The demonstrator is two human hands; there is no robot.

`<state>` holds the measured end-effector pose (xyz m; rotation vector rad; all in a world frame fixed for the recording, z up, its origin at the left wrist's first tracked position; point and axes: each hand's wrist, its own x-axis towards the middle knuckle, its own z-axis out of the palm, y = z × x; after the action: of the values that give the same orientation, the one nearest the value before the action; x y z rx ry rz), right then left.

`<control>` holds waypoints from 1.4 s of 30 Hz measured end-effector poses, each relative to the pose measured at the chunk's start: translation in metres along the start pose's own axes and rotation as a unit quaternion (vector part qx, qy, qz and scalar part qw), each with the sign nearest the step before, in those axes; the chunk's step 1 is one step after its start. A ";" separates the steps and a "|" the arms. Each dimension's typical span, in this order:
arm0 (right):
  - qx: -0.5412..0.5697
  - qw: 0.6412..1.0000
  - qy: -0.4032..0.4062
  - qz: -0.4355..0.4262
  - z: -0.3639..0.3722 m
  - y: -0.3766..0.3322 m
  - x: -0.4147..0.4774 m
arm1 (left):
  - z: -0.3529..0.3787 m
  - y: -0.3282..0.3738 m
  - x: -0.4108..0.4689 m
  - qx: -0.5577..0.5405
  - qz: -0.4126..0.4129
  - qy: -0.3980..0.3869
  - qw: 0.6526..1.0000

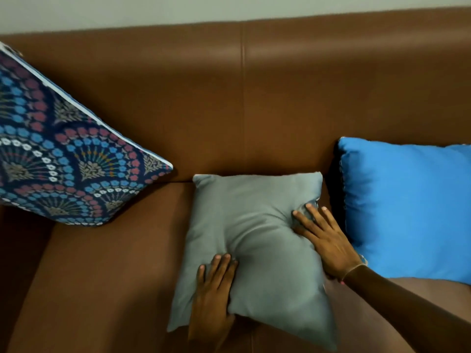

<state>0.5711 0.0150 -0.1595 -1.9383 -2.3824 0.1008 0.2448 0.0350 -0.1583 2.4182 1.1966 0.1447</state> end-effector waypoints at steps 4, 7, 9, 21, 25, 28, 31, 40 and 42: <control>0.109 0.993 0.041 -0.002 -0.050 -0.017 0.014 | -0.060 -0.018 0.004 -0.134 -0.019 0.047 0.990; 0.157 0.984 0.088 0.017 -0.086 -0.028 0.028 | -0.115 -0.040 0.021 -0.120 -0.031 0.010 0.992; 0.188 0.969 0.152 0.049 -0.112 -0.033 0.039 | -0.155 -0.049 0.036 -0.103 -0.041 0.026 0.994; 0.257 0.922 0.199 0.209 -0.193 0.006 0.178 | -0.272 -0.066 0.222 -0.096 -0.026 0.000 0.995; 0.246 0.921 0.122 0.278 -0.172 0.027 0.215 | -0.258 -0.077 0.258 -0.065 -0.078 -0.026 0.994; 0.258 0.905 0.085 0.327 -0.148 0.026 0.223 | -0.240 -0.082 0.261 -0.043 -0.097 -0.028 0.994; 0.263 0.900 0.053 0.343 -0.129 0.020 0.217 | -0.222 -0.085 0.250 -0.030 -0.080 -0.008 0.996; 0.269 0.895 0.162 0.318 -0.150 0.016 0.172 | -0.220 -0.056 0.218 -0.047 -0.028 0.239 0.970; 0.259 0.896 0.193 0.304 -0.156 0.022 0.148 | -0.219 -0.030 0.204 -0.009 0.011 0.297 0.955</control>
<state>0.5768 0.1655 -0.0044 -2.0835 -1.2741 0.3101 0.2881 0.2830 0.0060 2.4450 1.3929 0.9406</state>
